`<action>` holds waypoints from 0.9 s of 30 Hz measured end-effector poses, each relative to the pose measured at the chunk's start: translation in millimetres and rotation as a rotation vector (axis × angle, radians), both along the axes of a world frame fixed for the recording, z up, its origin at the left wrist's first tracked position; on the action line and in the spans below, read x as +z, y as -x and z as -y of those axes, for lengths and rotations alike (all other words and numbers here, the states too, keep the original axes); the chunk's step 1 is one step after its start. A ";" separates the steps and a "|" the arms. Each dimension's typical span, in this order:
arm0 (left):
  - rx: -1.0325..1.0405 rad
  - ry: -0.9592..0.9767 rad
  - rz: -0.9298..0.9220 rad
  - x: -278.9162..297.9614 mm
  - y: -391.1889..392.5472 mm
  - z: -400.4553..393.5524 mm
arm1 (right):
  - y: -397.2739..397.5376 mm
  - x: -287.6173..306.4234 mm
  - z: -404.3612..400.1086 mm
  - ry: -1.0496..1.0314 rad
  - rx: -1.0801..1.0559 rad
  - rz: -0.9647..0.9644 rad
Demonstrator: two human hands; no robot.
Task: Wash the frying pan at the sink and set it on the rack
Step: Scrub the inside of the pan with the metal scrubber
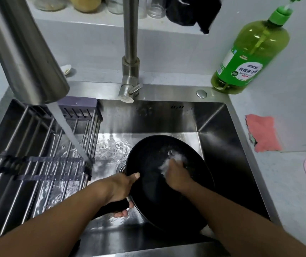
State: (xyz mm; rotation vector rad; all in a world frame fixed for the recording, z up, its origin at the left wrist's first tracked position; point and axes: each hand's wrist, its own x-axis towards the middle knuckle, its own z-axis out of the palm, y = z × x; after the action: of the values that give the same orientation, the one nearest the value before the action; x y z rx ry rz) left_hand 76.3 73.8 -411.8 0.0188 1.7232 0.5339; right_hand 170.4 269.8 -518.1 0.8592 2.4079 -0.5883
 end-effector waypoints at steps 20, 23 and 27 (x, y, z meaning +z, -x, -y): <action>-0.176 -0.197 0.058 -15.3 15.5 12.5 | 90.2 -4.4 38.3 0.337 -0.659 -0.743; -0.231 -0.215 0.079 -15.6 12.8 17.1 | 81.5 20.0 83.4 0.832 -0.539 -0.649; -0.179 -0.191 0.141 -17.5 11.1 24.4 | -10.1 34.8 81.2 0.954 0.012 -0.245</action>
State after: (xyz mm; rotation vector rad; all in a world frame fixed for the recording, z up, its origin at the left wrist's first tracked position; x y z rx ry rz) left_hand 65.2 49.4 -429.3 0.2630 1.5113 0.5517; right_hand 180.5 188.5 -483.3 0.3530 1.9278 -1.7081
